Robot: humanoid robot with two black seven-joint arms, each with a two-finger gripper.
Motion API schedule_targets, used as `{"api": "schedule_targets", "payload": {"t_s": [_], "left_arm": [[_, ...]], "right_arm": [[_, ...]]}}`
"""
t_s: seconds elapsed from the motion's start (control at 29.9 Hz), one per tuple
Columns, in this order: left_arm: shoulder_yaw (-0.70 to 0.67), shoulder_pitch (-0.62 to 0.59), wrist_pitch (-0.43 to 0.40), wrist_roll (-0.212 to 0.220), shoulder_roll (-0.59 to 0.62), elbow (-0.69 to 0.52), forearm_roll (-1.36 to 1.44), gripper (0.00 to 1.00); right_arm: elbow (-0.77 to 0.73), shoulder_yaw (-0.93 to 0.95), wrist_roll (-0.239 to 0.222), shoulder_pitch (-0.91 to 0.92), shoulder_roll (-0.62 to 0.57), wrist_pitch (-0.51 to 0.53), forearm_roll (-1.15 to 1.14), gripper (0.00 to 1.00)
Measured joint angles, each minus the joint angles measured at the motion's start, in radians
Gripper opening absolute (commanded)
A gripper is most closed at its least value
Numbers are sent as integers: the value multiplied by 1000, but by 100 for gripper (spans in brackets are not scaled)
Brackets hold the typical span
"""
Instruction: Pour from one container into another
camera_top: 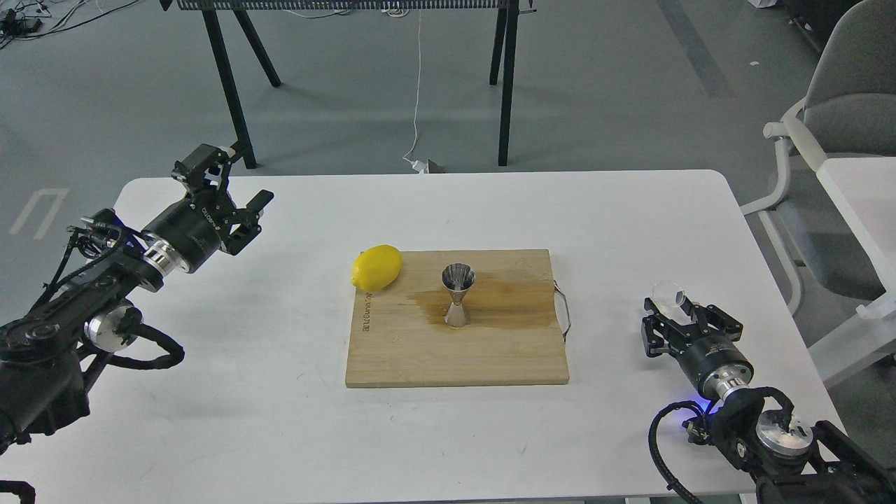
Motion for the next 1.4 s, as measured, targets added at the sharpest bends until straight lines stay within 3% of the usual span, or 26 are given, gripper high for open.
{"api": "schedule_targets", "payload": {"t_s": [0.17,0.6,1.1,1.27,1.4], "left_arm": [[0,0,0,0,0,0,0,93],[0,0,0,0,1,0,0,93],[-1,6,0,0,-8,40,-3,93],[-1,21,0,0,-8,43,-55,94],[0,34,0,0,-1,43,-120,94]], "right_arm": [[7,-7,-10,-7,0,5,-1,96],[127,3,-29,-124,-14,28,0,97],[636,96,-18,-478,-246,9,10,96],[722,186,-17,-474,-310,10,3,96],[703,193,-19,-334,-332,-8,-32,96]]}}
